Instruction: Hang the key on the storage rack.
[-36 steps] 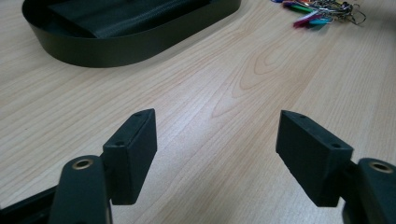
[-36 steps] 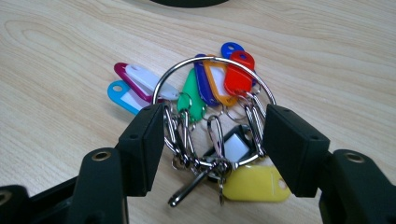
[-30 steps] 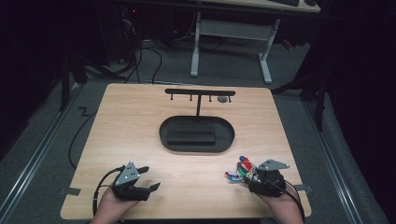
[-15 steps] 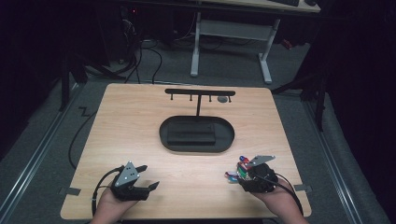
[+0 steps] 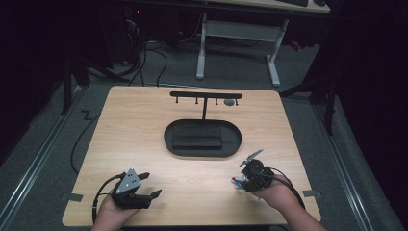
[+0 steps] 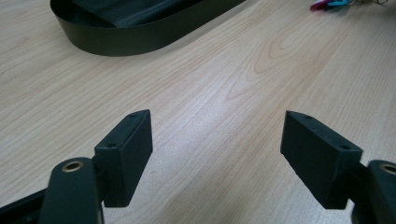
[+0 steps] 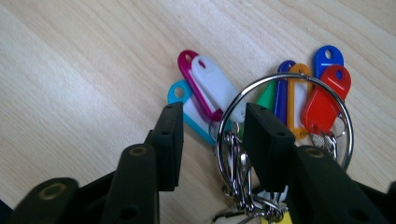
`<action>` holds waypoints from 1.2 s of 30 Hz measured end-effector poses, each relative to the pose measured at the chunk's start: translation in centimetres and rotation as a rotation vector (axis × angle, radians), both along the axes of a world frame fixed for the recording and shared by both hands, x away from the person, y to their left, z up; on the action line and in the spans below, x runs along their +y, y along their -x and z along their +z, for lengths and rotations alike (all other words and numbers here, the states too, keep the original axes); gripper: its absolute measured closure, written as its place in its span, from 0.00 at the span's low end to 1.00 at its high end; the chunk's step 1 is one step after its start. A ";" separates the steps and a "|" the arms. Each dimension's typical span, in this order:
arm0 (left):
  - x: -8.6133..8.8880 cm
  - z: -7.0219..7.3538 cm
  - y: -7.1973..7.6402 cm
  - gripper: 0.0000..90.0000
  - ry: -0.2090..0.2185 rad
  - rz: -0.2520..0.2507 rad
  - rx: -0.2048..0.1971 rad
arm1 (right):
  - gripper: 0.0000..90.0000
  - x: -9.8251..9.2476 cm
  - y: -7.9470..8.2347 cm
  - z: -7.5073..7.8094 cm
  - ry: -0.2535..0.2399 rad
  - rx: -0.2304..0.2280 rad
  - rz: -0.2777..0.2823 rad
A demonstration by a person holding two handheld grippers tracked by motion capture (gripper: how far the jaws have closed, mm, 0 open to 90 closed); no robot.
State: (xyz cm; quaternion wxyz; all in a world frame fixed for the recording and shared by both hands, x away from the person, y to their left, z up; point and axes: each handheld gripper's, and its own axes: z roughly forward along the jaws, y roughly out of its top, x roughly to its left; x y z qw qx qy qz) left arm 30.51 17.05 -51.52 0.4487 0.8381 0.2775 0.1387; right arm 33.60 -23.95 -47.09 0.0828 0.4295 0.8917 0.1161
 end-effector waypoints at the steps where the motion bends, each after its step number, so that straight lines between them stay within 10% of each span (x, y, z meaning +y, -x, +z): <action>1: 0.0 0.0 0.0 0.28 -0.001 -0.002 0.000 | 0.71 0.1 -0.3 0.1 0.007 0.002 -0.004; 18: -0.8 -0.1 -0.2 0.29 -0.029 -0.052 0.002 | 0.75 0.9 -3.1 -1.1 0.073 0.137 -0.076; 36: -0.7 0.0 -0.1 0.30 -0.035 -0.052 -0.002 | 0.90 1.4 -1.9 0.2 0.110 0.119 0.007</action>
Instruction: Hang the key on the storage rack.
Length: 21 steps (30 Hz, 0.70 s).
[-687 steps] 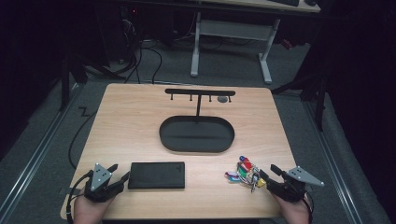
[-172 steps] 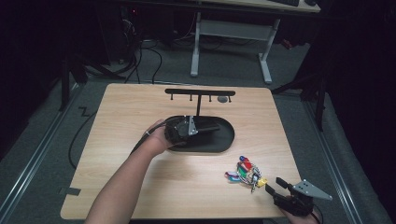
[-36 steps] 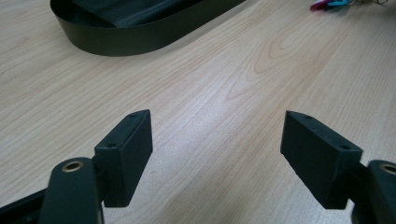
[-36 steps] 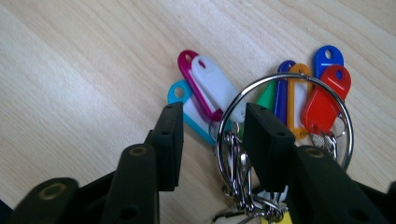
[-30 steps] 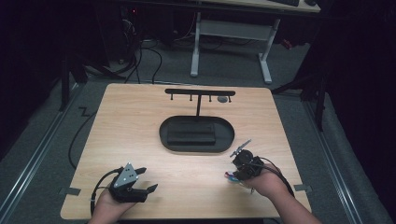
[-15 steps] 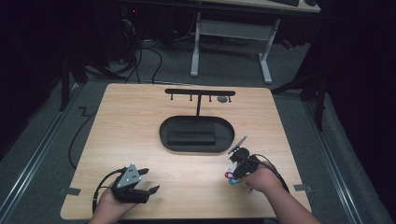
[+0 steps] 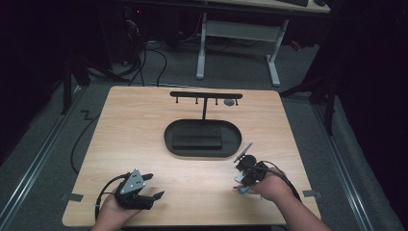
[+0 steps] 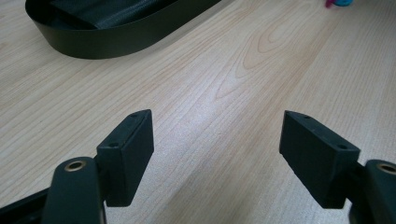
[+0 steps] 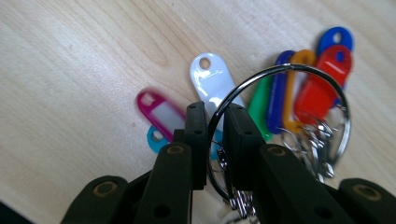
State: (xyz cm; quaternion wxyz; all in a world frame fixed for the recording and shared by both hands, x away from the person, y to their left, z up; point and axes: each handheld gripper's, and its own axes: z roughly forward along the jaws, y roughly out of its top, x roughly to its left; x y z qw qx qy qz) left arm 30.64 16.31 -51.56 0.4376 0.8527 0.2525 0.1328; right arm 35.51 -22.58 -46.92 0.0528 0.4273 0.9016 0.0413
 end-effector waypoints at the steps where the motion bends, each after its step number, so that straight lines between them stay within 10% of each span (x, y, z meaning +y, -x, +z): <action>1: 0.0 0.0 0.0 0.30 0.000 0.000 0.000 | 0.91 -0.1 0.1 0.4 0.002 -0.010 0.006; 21: 0.4 0.0 0.0 0.30 0.006 0.012 0.004 | 0.97 -2.3 1.8 7.1 0.024 -0.100 0.040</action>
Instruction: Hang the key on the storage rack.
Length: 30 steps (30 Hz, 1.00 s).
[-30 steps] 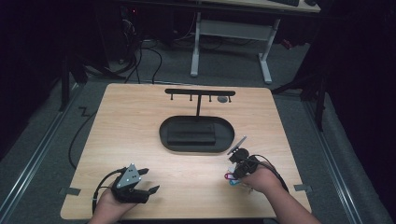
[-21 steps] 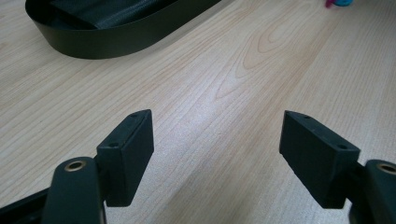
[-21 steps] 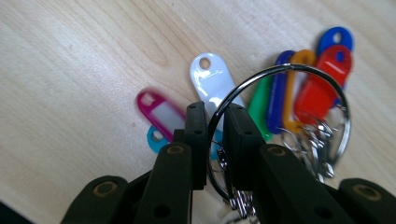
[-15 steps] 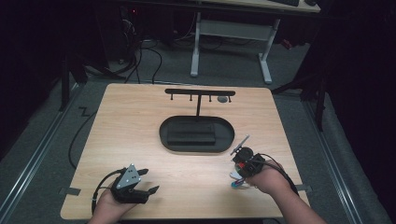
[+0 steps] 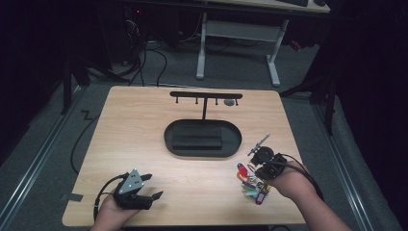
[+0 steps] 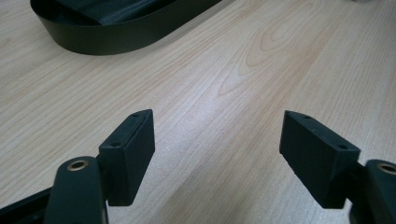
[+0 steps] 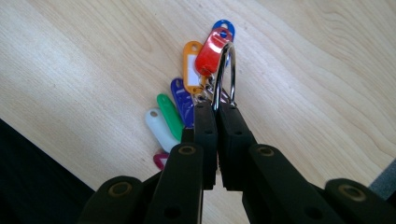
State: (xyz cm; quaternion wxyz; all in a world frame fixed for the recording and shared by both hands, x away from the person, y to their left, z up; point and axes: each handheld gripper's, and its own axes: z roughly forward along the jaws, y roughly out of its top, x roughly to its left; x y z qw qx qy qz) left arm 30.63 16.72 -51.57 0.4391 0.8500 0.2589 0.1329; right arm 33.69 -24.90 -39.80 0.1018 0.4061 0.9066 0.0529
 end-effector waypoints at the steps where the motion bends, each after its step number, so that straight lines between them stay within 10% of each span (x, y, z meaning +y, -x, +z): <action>1: 0.0 0.0 0.0 0.30 -0.001 0.001 -0.003 | 0.97 -0.1 0.1 0.3 -0.008 0.004 -0.001; 30: 0.6 -0.2 0.3 0.29 0.005 0.004 -0.015 | 0.97 0.7 -2.2 8.8 -0.059 -0.045 0.041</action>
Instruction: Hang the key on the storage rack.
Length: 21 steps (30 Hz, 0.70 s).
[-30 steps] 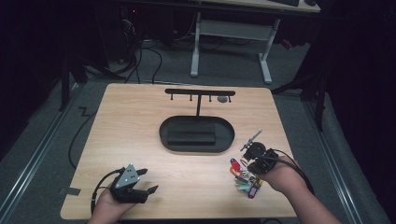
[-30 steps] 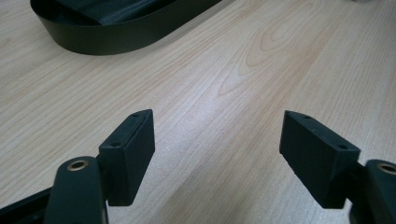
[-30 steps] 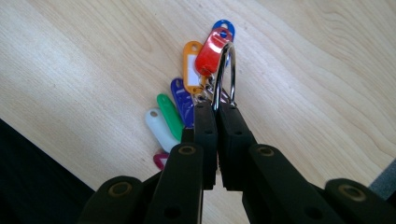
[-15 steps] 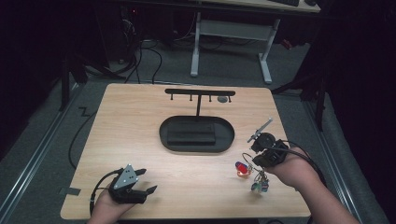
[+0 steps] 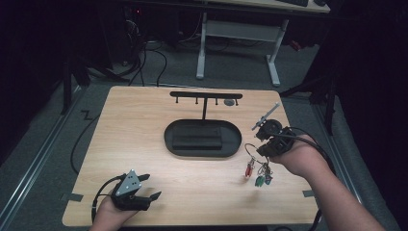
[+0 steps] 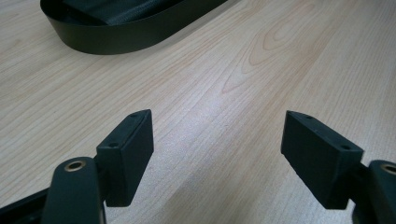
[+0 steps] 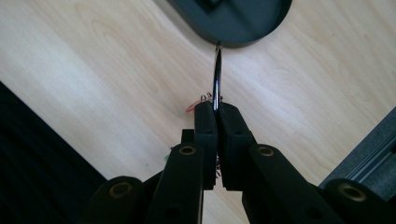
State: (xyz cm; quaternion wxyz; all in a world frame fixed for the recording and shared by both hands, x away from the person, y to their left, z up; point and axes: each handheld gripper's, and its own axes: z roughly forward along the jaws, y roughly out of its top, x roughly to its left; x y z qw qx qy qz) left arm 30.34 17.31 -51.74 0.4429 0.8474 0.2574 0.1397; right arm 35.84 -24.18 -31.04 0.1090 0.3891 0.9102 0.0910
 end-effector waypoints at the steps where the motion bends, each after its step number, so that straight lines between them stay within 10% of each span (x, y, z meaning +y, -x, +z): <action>1: 0.0 0.0 0.0 0.29 0.000 0.001 0.000 | 0.98 0.0 -0.2 0.1 -0.004 -0.006 -0.003; 21: 1.7 0.1 1.5 0.29 -0.003 0.045 -0.024 | 0.97 0.9 -2.8 0.6 0.003 -0.034 -0.006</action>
